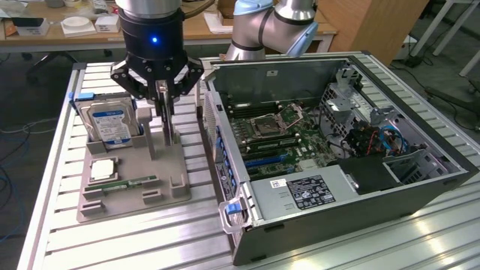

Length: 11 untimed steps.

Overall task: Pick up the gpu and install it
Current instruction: 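Pick up the gpu and move the gpu toward the slot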

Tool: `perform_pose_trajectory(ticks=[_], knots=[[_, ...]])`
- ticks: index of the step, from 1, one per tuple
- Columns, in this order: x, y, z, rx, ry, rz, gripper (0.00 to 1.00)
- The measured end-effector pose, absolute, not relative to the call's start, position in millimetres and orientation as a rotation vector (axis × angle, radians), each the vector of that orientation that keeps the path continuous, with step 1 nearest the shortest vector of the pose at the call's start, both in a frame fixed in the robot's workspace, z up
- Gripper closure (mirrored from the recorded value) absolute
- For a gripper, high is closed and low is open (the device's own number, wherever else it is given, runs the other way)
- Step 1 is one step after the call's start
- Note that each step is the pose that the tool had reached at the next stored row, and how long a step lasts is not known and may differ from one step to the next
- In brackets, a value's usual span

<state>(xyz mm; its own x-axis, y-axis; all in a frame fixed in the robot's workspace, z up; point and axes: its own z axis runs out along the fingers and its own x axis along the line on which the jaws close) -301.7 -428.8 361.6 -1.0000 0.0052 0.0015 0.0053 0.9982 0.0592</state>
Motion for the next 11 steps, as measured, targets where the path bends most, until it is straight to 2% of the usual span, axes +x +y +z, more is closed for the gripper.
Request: perform_pose_trajectory(ticks=[11], knots=[[-302.0, -428.8, 379.8, -0.008, -3.139, -0.093, 0.74]])
